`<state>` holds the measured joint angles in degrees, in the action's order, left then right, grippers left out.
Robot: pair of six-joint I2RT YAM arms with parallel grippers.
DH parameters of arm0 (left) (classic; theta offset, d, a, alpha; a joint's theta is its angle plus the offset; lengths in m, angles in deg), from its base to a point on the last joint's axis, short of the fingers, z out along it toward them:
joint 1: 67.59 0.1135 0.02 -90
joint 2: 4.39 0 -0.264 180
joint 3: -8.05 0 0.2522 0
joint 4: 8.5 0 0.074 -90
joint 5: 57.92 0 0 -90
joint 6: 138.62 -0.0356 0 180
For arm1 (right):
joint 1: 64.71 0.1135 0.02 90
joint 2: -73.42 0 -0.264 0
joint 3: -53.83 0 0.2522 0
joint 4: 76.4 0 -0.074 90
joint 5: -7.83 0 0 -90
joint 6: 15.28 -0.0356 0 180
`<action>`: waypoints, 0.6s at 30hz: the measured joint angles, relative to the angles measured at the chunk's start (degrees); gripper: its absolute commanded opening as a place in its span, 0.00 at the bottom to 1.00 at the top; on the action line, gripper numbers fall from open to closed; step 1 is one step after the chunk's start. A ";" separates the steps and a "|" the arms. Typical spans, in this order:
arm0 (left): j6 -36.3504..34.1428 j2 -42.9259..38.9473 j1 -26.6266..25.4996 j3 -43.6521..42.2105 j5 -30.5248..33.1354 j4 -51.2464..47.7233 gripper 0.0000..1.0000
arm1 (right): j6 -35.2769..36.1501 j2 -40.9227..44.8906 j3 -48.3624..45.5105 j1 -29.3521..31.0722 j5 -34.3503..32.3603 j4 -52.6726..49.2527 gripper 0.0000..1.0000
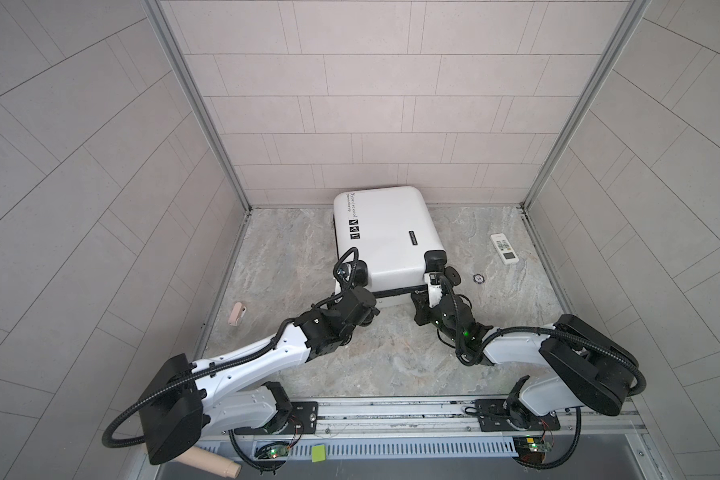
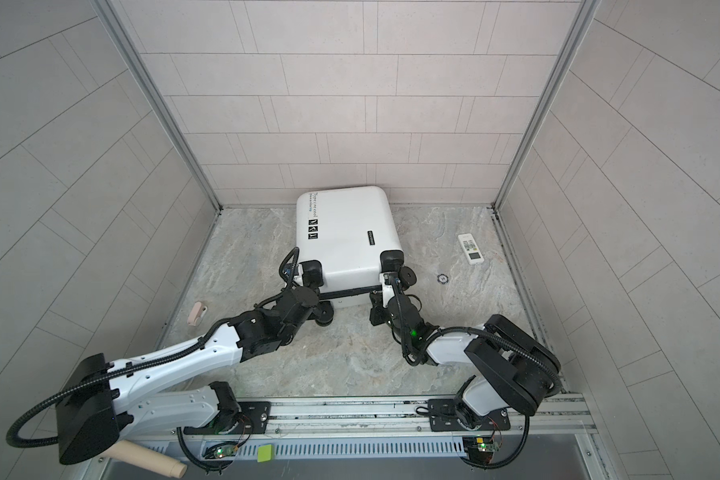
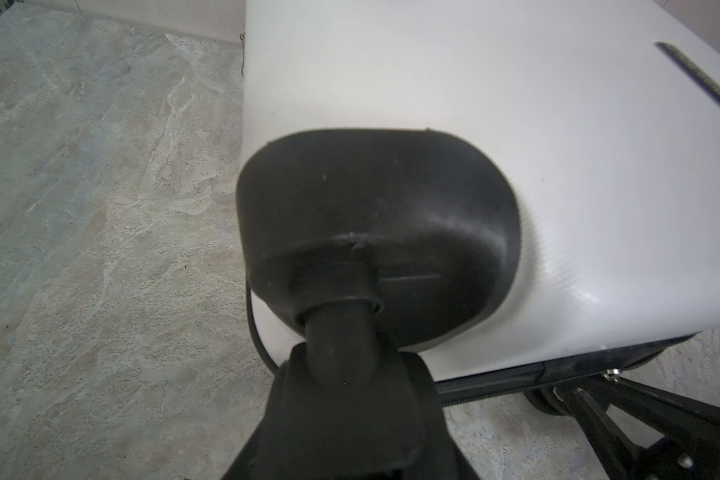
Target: Pack the luggage
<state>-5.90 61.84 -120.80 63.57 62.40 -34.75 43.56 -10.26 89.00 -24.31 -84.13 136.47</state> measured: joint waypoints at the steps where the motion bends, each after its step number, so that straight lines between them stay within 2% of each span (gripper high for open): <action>1: 0.02 -0.02 0.02 0.00 -0.04 -0.02 0.00 | 0.00 -0.22 0.15 0.02 0.31 0.04 0.00; 9: 0.13 -0.15 0.07 -0.02 -0.13 0.00 0.00 | -0.87 -0.28 0.17 -0.44 1.70 0.26 0.00; 18: 1.42 -0.98 -0.35 -0.09 -0.85 -0.20 0.00 | 0.07 6.40 -3.74 -1.81 1.68 -2.08 0.00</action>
<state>-4.48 60.86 -121.15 63.48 61.55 -34.95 43.63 -3.85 85.27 -26.12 -82.45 134.39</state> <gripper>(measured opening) 0.447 0.049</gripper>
